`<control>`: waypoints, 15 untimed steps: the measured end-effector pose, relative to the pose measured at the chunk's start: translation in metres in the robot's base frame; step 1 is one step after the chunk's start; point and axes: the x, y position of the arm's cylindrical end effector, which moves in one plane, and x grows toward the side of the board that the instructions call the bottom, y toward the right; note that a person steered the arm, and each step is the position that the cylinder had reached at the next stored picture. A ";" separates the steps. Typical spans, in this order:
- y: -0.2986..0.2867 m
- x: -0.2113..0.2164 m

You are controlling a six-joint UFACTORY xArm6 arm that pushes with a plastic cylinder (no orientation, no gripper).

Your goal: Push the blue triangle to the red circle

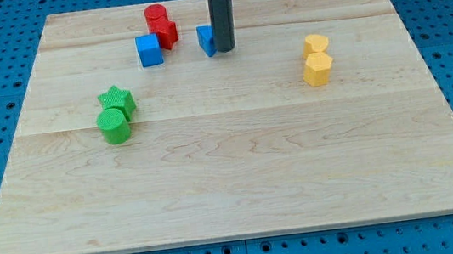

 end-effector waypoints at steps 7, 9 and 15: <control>-0.050 -0.032; -0.054 -0.037; -0.066 -0.003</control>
